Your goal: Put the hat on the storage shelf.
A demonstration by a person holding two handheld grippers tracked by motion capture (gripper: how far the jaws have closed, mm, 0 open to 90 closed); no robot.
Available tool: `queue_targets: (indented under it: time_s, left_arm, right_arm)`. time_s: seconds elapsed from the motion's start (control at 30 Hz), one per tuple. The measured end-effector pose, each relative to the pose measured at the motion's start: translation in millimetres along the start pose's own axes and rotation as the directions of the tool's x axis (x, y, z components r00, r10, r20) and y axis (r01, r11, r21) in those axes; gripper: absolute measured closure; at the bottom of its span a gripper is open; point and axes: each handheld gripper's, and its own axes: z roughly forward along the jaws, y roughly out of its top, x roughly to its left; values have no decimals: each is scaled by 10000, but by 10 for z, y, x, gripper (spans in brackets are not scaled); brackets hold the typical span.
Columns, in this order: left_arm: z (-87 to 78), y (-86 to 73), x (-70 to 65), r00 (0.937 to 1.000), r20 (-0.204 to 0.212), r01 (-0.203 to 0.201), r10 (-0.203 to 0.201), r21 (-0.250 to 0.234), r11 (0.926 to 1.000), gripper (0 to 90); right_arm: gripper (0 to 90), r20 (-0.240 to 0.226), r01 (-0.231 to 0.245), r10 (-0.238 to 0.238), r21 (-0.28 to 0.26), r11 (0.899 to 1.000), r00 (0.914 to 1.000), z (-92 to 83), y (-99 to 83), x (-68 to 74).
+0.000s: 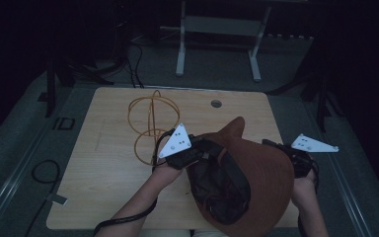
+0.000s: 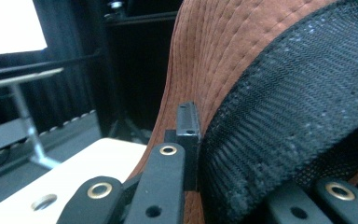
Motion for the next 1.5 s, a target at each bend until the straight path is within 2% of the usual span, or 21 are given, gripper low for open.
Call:
queue_targets:
  time_s: [0.07, 0.13, 0.23, 0.33, 0.4, 0.47, 0.5, 0.6, 0.63, 0.7, 0.8, 0.87, 0.93, 0.97, 1.0, 1.1, 1.23, 1.33, 1.4, 1.43, 1.5]
  left_arm:
    - [5, 14, -14, 9999, 135, -40, 40, -34, 10000, 868]
    - [13, 33, -56, 9995, 225, -196, 199, -152, 9997, 867]
    - [31, 19, -83, 9995, 152, -275, 277, -157, 9995, 867]
    - [68, 6, -123, 9988, 92, -480, 481, -37, 9988, 867]
    - [105, 3, -169, 9975, -4, -702, 703, 74, 9975, 867]
    - [118, 2, -187, 9975, -130, -692, 692, -21, 9976, 867]
    - [125, 5, -186, 9978, -130, -650, 650, -18, 9979, 867]
    - [152, 14, -210, 9976, -228, -656, 654, -99, 9978, 866]
    - [168, 19, -237, 9961, -388, -800, 795, -131, 9967, 866]
    - [174, 36, -243, 9966, -389, -740, 733, -166, 9971, 865]
    - [177, 59, -239, 9970, -335, -709, 701, -239, 9972, 865]
    - [173, 75, -235, 9973, -237, -706, 700, -242, 9972, 865]
    - [171, 86, -235, 9973, -161, -718, 715, -194, 9972, 864]
    - [174, 88, -235, 9971, -121, -754, 752, -173, 9970, 863]
    - [178, 88, -236, 9966, -105, -824, 822, -140, 9965, 862]
    - [177, 101, -225, 9972, 73, -745, 746, -174, 9971, 836]
    - [146, 152, -174, 9985, 29, -545, 545, -165, 9984, 695]
    - [79, 197, -126, 9989, -77, -461, 460, -79, 9989, 625]
    - [26, 207, -101, 9989, -189, -419, 418, -28, 9991, 569]
    - [-5, 206, -94, 9984, -327, -456, 456, 8, 9990, 560]
    - [-59, 191, -79, 9974, -495, -520, 528, 160, 9985, 540]
  right_arm:
    - [408, -638, 203, -206, -46, 9998, 9978, 84, 21, 113]
    - [399, -1352, 337, -374, -289, 9990, 9901, 140, 45, 213]
    - [382, -2243, 610, -718, -548, 9966, 9719, 210, 74, 332]
    - [371, -2774, 764, -928, -695, 9947, 9563, 289, 104, 423]
    - [361, -2801, 921, -1078, -688, 9934, 9539, 347, 123, 475]
    - [358, -2874, 890, -1045, -665, 9938, 9521, 405, 131, 500]
    - [358, -2938, 764, -924, -655, 9949, 9514, 434, 132, 507]
    - [362, -3316, 449, -670, -738, 9963, 9410, 489, 133, 518]
    - [364, -3353, 431, -672, -787, 9960, 9397, 505, 132, 532]
    - [374, -3457, 243, -523, -848, 9961, 9369, 524, 138, 542]
    - [480, -3540, 231, -528, -876, 9959, 9338, 525, 153, 536]
    - [624, -3642, 238, -510, -789, 9966, 9299, 525, 162, 541]
    - [782, -3560, 276, -539, -787, 9965, 9329, 510, 166, 527]
    - [832, -3624, 148, -415, -762, 9970, 9311, 503, 167, 517]
    - [855, -3690, 73, -343, -745, 9972, 9288, 495, 168, 513]
    - [873, -3618, 199, -473, -790, 9967, 9310, 460, 172, 527]
    - [878, -3923, -123, -205, -808, 9967, 9196, 420, 184, 495]
    - [879, -3894, -217, -173, -954, 9952, 9209, 369, 215, 456]
    - [879, -3732, -319, -127, -1130, 9931, 9276, 329, 244, 409]
    - [879, -3739, -451, -66, -1293, 9906, 9274, 303, 261, 375]
    - [878, -3532, -590, 29, -1480, 9872, 9356, 262, 291, 330]
